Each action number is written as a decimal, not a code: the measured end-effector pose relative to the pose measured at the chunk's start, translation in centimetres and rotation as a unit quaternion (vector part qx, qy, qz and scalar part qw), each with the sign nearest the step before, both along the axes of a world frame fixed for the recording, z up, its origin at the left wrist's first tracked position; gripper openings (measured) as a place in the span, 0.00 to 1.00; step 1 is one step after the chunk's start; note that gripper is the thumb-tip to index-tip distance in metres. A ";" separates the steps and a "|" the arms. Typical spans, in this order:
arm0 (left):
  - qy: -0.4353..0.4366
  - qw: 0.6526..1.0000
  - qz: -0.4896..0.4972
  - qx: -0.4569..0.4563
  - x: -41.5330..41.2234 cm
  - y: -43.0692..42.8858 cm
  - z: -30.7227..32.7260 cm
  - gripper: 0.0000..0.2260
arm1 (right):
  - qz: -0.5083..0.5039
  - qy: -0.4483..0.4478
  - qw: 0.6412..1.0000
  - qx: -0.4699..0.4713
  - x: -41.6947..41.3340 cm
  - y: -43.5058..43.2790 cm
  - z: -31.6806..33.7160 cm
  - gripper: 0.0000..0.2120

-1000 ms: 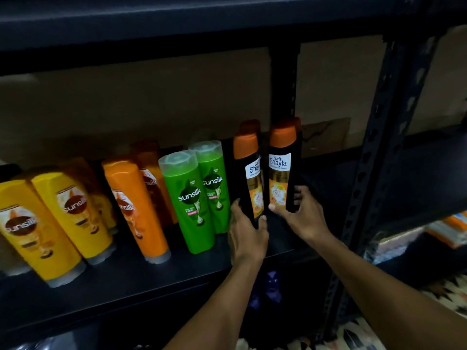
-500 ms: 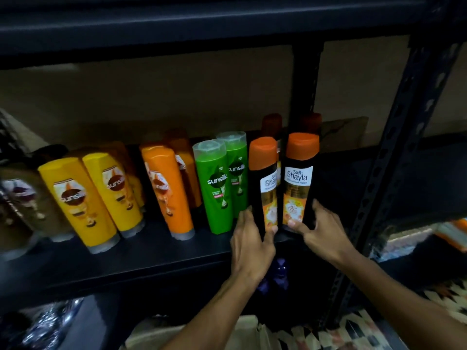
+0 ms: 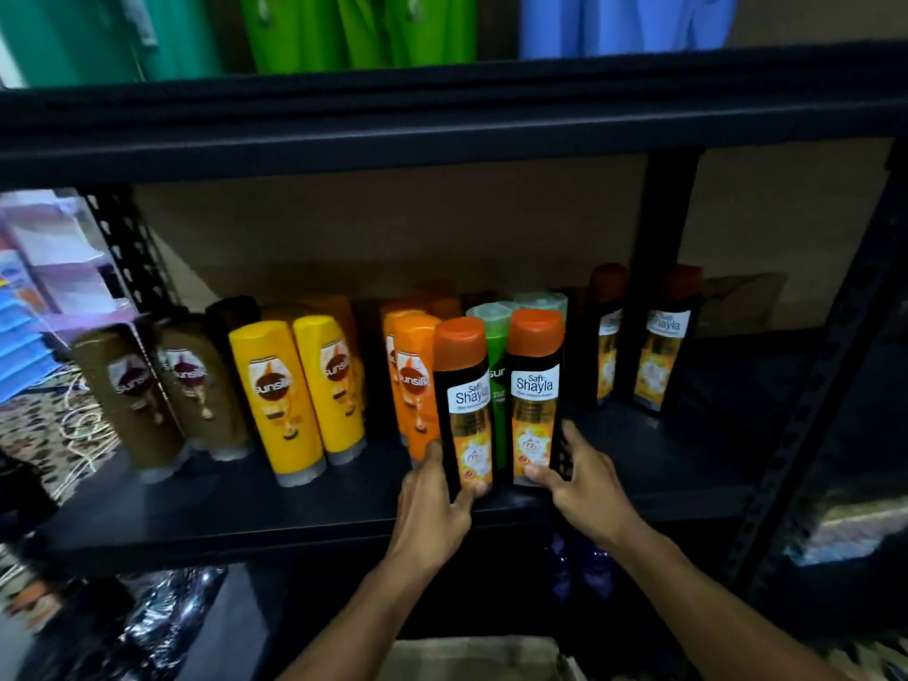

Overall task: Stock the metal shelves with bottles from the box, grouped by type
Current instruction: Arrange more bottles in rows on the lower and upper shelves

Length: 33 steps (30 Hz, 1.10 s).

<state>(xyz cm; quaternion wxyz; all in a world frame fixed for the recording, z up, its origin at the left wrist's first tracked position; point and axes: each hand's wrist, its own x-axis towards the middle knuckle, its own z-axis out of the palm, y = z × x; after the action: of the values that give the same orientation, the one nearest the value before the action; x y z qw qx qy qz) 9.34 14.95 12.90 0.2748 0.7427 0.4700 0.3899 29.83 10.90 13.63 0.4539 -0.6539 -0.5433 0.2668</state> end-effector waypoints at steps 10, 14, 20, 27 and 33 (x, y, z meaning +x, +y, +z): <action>-0.063 0.998 0.022 -0.022 0.9 1.9 -0.9 0.23 | -0.013 0.029 0.999 0.027 -1.2 2.0 -0.1 0.24; -0.067 0.997 0.045 -0.014 1.1 2.3 -1.3 0.25 | -0.019 0.008 0.999 0.045 -1.3 2.3 -0.3 0.23; -0.036 0.995 0.091 0.034 1.3 1.0 -1.9 0.31 | -0.041 0.004 0.998 0.046 -1.1 1.8 -0.9 0.27; -0.092 0.988 0.119 0.014 0.8 -1.4 -1.7 0.28 | -0.053 0.012 0.998 0.041 0.3 0.4 -1.2 0.31; -0.121 0.973 0.109 0.161 1.7 -6.3 -1.7 0.14 | -0.075 0.001 0.996 0.045 4.2 -2.3 -0.6 0.24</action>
<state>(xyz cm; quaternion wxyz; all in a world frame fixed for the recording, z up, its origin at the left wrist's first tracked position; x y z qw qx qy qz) 11.01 8.68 11.23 0.1624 0.6683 0.4427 0.5754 34.06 8.55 13.06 0.5021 -0.6713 -0.5041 0.2075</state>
